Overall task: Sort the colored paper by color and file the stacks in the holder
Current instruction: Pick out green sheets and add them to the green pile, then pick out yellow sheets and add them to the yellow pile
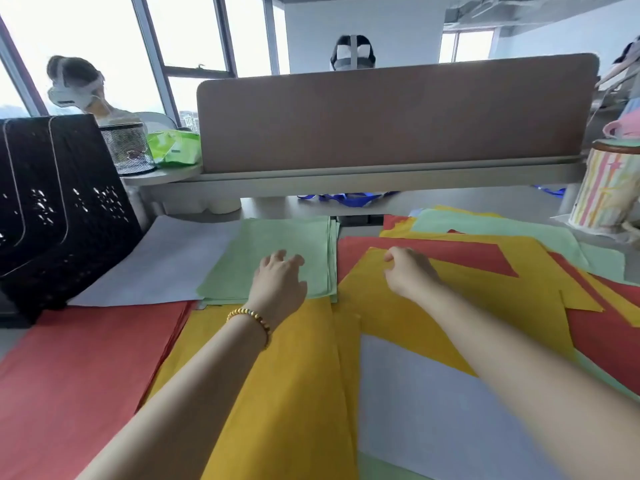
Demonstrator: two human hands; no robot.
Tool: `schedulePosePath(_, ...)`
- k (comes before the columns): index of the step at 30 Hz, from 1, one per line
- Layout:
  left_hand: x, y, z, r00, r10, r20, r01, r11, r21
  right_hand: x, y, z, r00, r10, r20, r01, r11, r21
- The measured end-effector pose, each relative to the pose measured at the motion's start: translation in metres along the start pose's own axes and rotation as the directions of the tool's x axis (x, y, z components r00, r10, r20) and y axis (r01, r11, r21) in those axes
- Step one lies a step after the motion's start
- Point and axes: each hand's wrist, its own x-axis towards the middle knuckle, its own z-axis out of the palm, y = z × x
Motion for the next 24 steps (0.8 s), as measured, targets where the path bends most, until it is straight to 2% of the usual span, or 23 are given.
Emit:
schedulePosePath(5, -0.028, 0.078, 0.026, 0.983, 0.127, 0.132, -0.098, 0.974, -0.206, -0.028, 0.065, -0.033, 0.995, 0.095, -0.042, -0.092, 0.993, 0.068)
schedulePosePath(7, -0.037, 0.106, 0.039, 0.971, 0.121, 0.205, -0.089, 0.983, -0.161, -0.039, 0.087, -0.043, 0.987, 0.15, -0.059, -0.148, 0.988, 0.043)
schedulePosePath(10, -0.051, 0.145, 0.059, 0.971, 0.025, 0.237, -0.023, 1.0, -0.012, -0.053, 0.107, -0.047, 0.968, 0.224, -0.109, -0.227, 0.974, -0.017)
schedulePosePath(13, -0.058, 0.166, 0.076, 0.974, -0.015, 0.226, 0.005, 0.999, 0.044, -0.059, 0.113, -0.044, 0.974, 0.189, -0.126, -0.199, 0.978, -0.07)
schedulePosePath(18, -0.051, 0.158, 0.076, 0.946, 0.126, 0.298, -0.164, 0.981, 0.108, -0.051, 0.131, -0.06, 0.971, 0.238, -0.004, -0.237, 0.964, -0.12)
schedulePosePath(21, -0.051, 0.157, 0.075, 0.928, 0.216, 0.304, -0.249, 0.966, 0.074, -0.046, 0.151, -0.069, 0.955, 0.297, -0.018, -0.297, 0.954, -0.028)
schedulePosePath(24, -0.052, 0.16, 0.073, 0.88, 0.311, 0.359, -0.334, 0.943, 0.001, -0.043, 0.161, -0.074, 0.954, 0.297, -0.043, -0.299, 0.953, -0.044)
